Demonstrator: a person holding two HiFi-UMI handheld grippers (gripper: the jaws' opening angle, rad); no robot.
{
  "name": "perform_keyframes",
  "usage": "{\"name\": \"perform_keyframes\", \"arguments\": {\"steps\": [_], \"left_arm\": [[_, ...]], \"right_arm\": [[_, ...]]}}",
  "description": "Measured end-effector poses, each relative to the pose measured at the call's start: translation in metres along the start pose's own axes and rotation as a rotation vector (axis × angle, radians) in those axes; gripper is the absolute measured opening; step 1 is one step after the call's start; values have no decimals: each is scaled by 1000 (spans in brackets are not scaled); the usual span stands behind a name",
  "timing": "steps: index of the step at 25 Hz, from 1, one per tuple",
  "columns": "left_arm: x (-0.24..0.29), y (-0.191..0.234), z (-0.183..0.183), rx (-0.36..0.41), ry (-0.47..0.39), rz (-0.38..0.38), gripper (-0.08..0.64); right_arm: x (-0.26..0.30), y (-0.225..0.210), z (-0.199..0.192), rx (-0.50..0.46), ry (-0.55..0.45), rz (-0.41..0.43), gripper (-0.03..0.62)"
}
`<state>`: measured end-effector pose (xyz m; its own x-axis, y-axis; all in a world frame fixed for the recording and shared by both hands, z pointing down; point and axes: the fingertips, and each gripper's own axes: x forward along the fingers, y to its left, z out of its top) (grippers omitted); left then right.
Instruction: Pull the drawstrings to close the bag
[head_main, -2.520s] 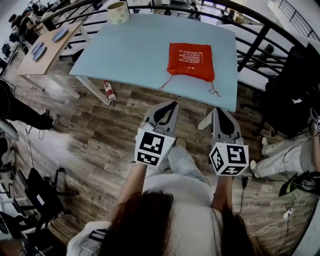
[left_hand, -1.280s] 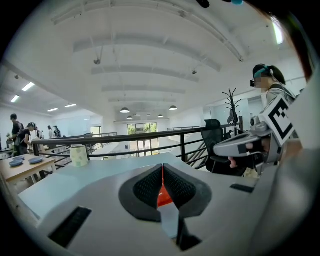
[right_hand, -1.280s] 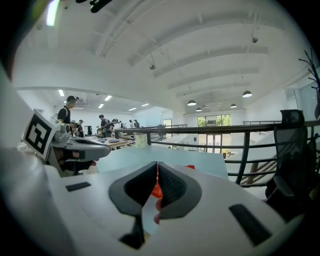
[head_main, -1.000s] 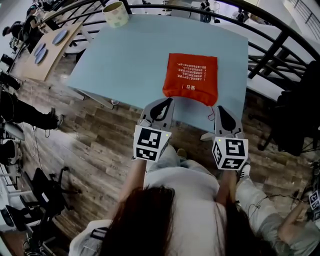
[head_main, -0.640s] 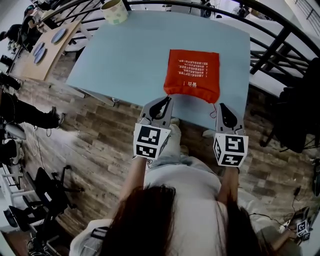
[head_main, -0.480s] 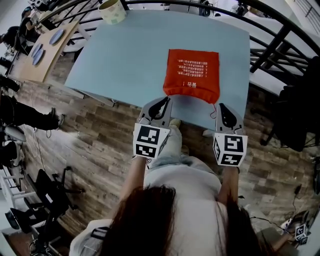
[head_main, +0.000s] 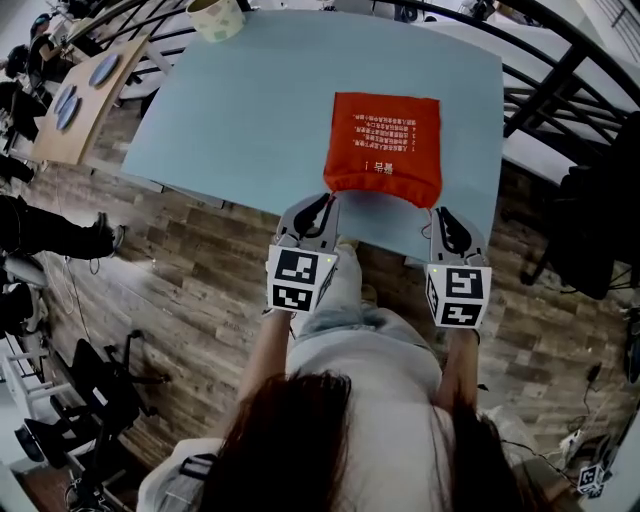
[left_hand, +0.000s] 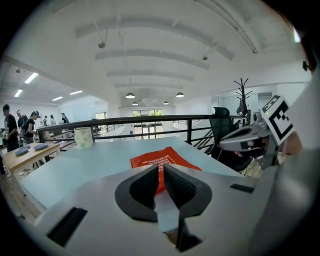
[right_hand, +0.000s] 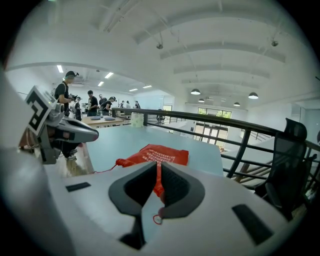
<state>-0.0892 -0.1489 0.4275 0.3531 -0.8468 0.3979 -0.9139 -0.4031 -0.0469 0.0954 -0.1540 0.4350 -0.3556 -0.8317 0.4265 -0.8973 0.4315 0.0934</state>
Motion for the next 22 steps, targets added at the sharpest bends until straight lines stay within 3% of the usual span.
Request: {"name": "perform_keyframes", "arguments": {"steps": [22], "left_arm": [[50,27,-62,-44,137,-23,21]], "right_arm": [[47,-1,-48,-30,173,6,28]]}}
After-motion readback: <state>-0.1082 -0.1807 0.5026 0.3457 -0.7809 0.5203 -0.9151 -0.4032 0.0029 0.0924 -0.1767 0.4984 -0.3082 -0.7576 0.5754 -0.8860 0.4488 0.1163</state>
